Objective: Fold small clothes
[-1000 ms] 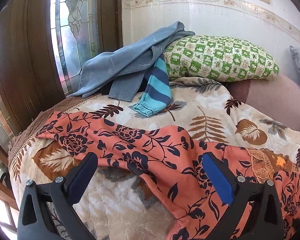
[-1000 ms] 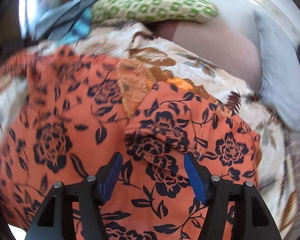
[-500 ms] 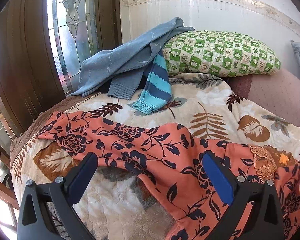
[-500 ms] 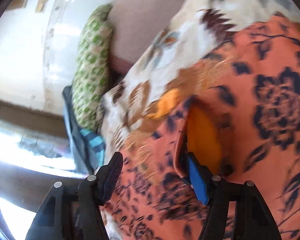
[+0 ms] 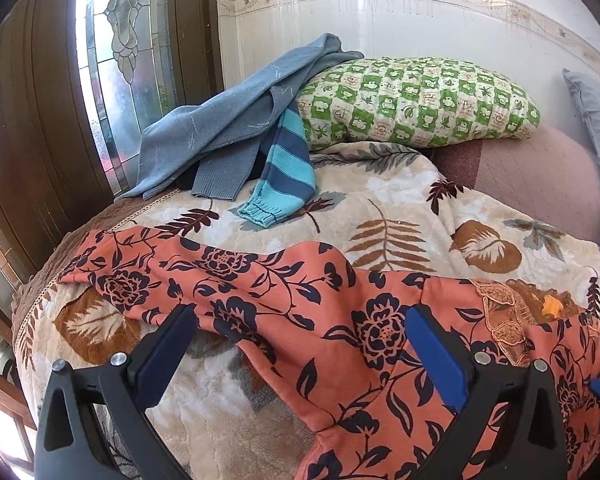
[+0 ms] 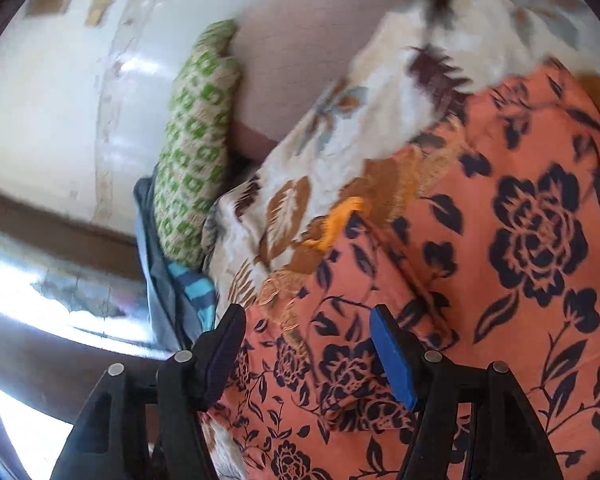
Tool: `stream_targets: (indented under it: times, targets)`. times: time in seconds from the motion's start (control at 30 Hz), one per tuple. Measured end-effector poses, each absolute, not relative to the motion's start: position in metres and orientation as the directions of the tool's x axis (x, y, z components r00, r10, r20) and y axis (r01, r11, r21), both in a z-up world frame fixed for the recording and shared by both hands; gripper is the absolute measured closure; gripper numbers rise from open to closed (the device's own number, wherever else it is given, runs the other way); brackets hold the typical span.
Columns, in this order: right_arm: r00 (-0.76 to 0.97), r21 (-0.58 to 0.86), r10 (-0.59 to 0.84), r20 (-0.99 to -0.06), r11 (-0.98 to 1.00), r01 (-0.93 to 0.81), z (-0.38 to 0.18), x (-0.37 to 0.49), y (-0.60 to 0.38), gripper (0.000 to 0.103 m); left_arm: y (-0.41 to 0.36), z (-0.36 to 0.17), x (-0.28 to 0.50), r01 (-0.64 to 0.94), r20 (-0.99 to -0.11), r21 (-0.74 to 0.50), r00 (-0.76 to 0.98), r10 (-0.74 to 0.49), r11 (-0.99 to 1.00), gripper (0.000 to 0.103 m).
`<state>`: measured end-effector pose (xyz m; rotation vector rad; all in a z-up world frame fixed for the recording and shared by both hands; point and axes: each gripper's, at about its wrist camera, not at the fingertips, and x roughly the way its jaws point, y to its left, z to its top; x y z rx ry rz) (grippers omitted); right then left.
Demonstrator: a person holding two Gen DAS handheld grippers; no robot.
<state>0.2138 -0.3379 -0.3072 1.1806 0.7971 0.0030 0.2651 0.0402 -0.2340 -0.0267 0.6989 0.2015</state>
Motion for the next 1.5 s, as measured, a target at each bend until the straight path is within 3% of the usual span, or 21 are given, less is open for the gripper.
stream_targets:
  times: [0.13,0.3,0.4,0.53,0.7,0.8,0.9,1.07,1.17,1.27,1.33,1.5]
  targets:
    - [0.712,0.806,0.398,-0.579,0.415,0.423,-0.321,0.226,-0.324,0.035,0.038,-0.236,0.267,-0.197,-0.641,0.065,0.743,0.193,0.978,0.000]
    - [0.625,0.898,0.668,-0.403,0.422,0.128,-0.278,0.261,-0.244,0.035,0.046,-0.240,0.270,-0.237,-0.650,0.075,0.725,0.228,0.969,0.000]
    - [0.695,0.768,0.542,-0.473,0.640,0.025,-0.229,0.255,-0.227,0.035,0.052,-0.242,0.271,-0.246,-0.663,0.072,0.712,0.231,0.967,0.000]
    - [0.705,0.574,0.239,-0.668,0.768,0.284,-0.242,0.245,-0.278,0.035,0.058,-0.243,0.273,-0.259,-0.677,0.057,0.700,0.228,0.964,0.000]
    - [0.614,0.632,0.271,-0.742,0.589,0.503,-0.318,0.226,-0.339,0.035,0.051,-0.244,0.272,-0.238,-0.682,0.066,0.699,0.218,0.969,0.000]
    - [0.651,0.687,0.320,-0.688,0.575,0.444,-0.315,0.225,-0.325,0.035,0.049,-0.243,0.270,-0.231,-0.674,0.079,0.704,0.223,0.970,0.000]
    - [0.648,0.825,0.545,-0.532,0.505,0.253,-0.293,0.249,-0.284,0.035,0.053,-0.243,0.270,-0.245,-0.674,0.078,0.701,0.233,0.966,0.000]
    - [0.609,0.874,0.723,-0.327,0.476,-0.095,-0.225,0.262,-0.213,0.035,0.063,-0.242,0.271,-0.269,-0.674,0.070,0.698,0.244,0.961,0.000]
    - [0.674,0.767,0.595,-0.438,0.638,-0.064,-0.206,0.248,-0.214,0.035,0.067,-0.243,0.272,-0.272,-0.682,0.061,0.692,0.239,0.960,0.000]
    - [0.669,0.706,0.440,-0.599,0.685,0.181,-0.237,0.245,-0.259,0.035,0.068,-0.242,0.272,-0.271,-0.684,0.051,0.692,0.231,0.961,0.000]
    - [0.637,0.750,0.450,-0.626,0.572,0.333,-0.277,0.233,-0.293,0.034,0.066,-0.242,0.271,-0.264,-0.684,0.054,0.693,0.229,0.963,0.000]
    - [0.600,0.769,0.489,-0.633,0.488,0.413,-0.323,0.208,-0.306,0.034,0.061,-0.243,0.270,-0.247,-0.683,0.073,0.694,0.229,0.966,0.000]
